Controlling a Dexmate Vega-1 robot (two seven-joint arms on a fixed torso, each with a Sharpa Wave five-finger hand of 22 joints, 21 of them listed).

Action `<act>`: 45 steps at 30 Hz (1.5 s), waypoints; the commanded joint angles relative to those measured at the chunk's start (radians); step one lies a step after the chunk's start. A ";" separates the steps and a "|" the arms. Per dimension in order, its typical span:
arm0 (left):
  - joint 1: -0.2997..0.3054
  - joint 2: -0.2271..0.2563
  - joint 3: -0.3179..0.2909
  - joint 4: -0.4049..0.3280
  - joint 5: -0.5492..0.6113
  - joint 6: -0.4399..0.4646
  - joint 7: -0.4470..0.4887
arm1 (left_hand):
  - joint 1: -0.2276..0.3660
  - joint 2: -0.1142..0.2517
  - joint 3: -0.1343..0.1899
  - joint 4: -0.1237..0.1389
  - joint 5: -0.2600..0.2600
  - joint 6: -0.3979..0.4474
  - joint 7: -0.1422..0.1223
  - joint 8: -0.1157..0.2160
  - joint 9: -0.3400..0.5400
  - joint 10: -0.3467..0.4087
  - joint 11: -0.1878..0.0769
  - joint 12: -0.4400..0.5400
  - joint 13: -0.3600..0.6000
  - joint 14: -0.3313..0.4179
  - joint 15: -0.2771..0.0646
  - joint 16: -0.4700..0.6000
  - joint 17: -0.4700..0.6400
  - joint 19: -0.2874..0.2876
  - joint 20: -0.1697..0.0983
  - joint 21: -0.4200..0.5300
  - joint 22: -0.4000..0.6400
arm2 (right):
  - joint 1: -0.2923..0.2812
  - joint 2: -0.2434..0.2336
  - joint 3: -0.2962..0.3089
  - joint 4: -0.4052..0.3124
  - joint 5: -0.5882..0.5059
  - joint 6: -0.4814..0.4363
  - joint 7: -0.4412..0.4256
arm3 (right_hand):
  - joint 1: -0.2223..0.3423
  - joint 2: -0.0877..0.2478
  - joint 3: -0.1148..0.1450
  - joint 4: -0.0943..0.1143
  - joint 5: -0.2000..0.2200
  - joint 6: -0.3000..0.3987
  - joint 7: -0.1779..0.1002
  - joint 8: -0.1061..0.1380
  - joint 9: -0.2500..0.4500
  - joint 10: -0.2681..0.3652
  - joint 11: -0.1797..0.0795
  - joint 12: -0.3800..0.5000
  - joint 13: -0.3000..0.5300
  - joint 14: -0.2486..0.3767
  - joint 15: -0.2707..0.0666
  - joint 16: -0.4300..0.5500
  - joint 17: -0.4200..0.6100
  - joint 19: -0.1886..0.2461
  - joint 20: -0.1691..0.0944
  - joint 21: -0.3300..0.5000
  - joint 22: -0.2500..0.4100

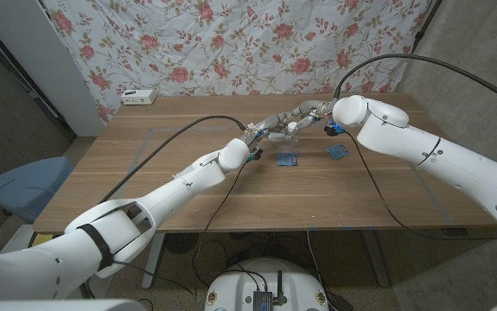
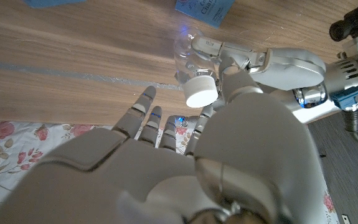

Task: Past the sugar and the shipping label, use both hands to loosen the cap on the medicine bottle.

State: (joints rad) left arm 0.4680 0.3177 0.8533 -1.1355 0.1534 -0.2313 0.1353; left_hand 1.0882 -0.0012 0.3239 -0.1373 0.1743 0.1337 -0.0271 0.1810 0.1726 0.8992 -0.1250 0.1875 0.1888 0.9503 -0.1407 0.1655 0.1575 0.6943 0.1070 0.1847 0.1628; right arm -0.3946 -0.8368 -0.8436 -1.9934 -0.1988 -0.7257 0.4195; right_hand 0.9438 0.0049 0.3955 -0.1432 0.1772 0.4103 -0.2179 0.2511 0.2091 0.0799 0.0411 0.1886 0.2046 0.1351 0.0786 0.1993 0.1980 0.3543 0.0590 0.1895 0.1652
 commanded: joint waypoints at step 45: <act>0.006 -0.001 0.002 -0.010 0.010 -0.009 0.008 | -0.008 0.005 0.020 -0.004 0.003 -0.024 -0.006 -0.001 0.002 0.022 -0.018 0.006 0.005 0.002 -0.050 0.007 0.002 -0.002 0.000 0.000 0.004 | 0.082 -0.002 -0.117 -0.063 -0.122 -0.167 0.031 | -0.146 -0.029 -0.071 0.034 0.007 0.092 0.128 0.016 0.009 0.038 0.035 0.024 0.003 0.025 0.003 0.014 0.002 0.026 0.010 0.009 0.006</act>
State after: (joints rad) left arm 0.4792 0.3215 0.8518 -1.1532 0.1616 -0.2330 0.1428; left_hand 1.0828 -0.0007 0.3349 -0.1408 0.1706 0.1084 -0.0338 0.1809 0.1726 0.8986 -0.1256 0.1888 0.1884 0.9485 -0.1389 0.1653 0.1565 0.6945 0.1070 0.1847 0.1631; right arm -0.3256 -0.8464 -0.9284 -2.0537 -0.2737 -0.8641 0.4479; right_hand 0.7970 -0.0233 0.3241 -0.1021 0.1779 0.4898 -0.0893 0.2593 0.2165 0.1026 0.0763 0.2044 0.2047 0.1475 0.0847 0.2043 0.1977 0.3706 0.0717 0.1895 0.1698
